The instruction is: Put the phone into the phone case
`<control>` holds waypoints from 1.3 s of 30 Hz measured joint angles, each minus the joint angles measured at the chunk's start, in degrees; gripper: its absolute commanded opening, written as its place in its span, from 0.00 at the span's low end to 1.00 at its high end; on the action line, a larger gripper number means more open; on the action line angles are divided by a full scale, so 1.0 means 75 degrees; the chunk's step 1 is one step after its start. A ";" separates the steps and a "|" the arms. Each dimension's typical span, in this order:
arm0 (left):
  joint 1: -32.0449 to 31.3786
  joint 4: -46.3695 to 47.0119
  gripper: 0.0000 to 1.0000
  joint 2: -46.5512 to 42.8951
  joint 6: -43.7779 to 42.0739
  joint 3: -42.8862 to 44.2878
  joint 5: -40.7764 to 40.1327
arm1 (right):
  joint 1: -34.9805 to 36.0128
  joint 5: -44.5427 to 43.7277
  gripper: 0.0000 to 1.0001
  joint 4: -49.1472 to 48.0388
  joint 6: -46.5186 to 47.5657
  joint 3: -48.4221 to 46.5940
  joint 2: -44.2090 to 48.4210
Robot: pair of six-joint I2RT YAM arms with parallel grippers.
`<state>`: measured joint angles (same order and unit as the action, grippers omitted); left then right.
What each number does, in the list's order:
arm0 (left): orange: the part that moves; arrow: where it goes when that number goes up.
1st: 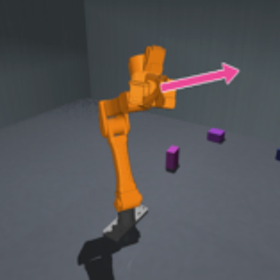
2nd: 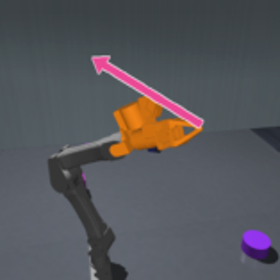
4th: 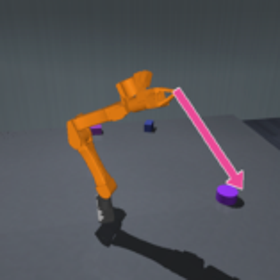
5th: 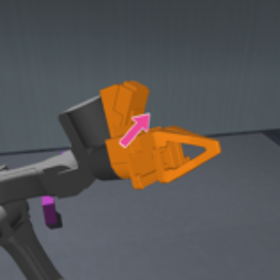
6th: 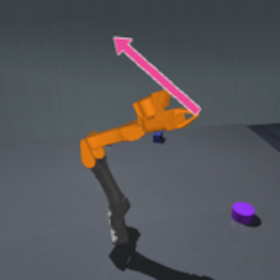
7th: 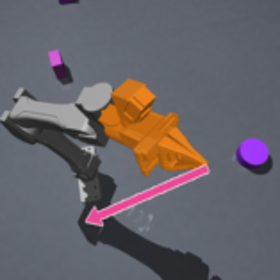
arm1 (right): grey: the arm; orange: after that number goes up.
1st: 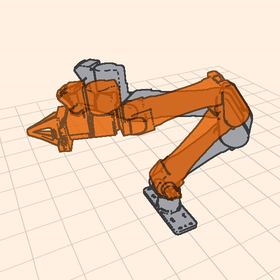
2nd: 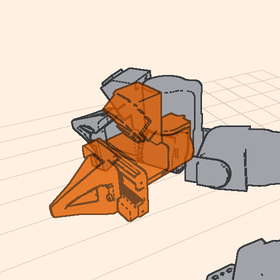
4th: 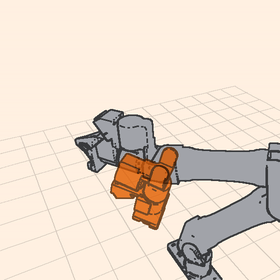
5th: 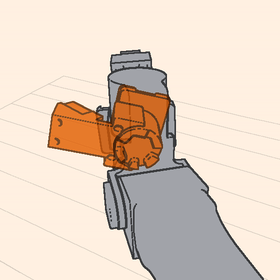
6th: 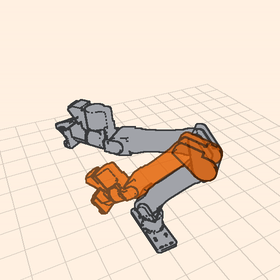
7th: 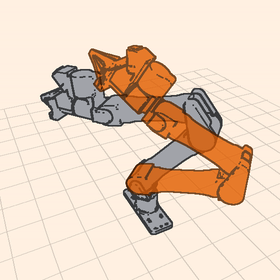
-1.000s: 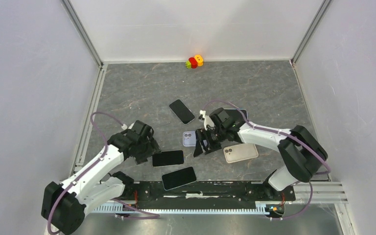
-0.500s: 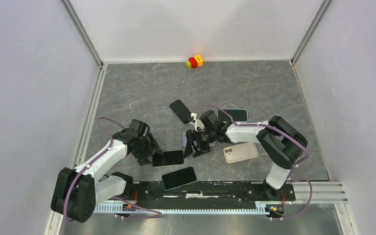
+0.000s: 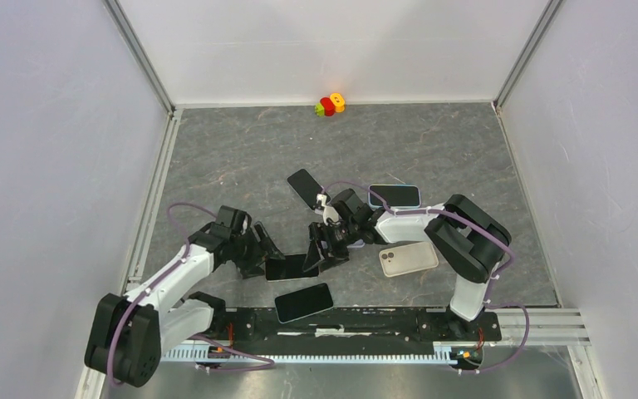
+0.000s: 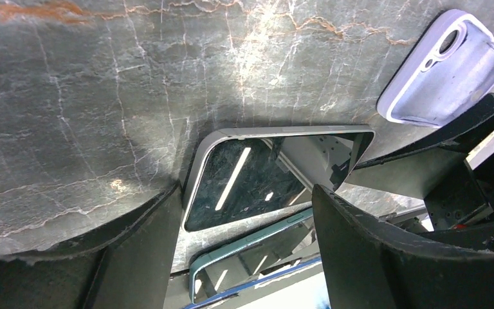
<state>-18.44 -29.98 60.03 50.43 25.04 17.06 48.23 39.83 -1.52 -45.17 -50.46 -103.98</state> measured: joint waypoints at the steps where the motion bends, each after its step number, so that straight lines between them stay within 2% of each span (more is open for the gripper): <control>1: 0.0000 0.0012 0.77 -0.0099 0.0000 -0.0038 0.0006 | 0.0000 0.0003 0.74 0.0003 -0.0006 0.0000 0.0000; 10: 0.0009 -0.0224 0.72 -0.1122 -0.0099 -0.0090 0.0187 | -0.0035 0.0032 0.73 0.0087 -0.0061 0.0000 0.0000; 15: 0.0015 -0.0589 0.64 -0.1734 -0.0114 0.0015 0.0455 | -0.0061 0.0044 0.73 0.0157 -0.0090 0.0000 0.0000; 22: -0.0093 -0.0469 0.56 -0.2113 -0.0085 0.0306 0.1839 | 0.0055 0.0038 0.73 -0.0029 -0.0082 -0.0003 -0.0003; 29: -0.0163 -0.0356 0.37 -0.1891 -0.0102 0.0367 0.2142 | 0.0064 0.0044 0.73 -0.0146 -0.0082 -0.0012 -0.0003; 34: -0.0341 -0.0364 0.20 -0.1303 -0.0207 0.0367 0.1955 | 0.0064 0.0038 0.73 -0.0131 -0.0055 -0.0029 -0.0003; 37: -0.0376 -0.0382 0.05 -0.1110 -0.0373 0.0376 0.1845 | 0.0061 0.0038 0.73 -0.0073 -0.0017 -0.0096 0.0000; 39: -0.0379 -0.0423 0.02 -0.1052 -0.0513 0.0434 0.1784 | 0.0058 0.0015 0.74 0.0006 0.0044 -0.0163 0.0000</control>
<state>-21.28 -33.15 52.14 46.59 28.29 30.44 48.66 39.94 -1.48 -44.84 -51.68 -103.98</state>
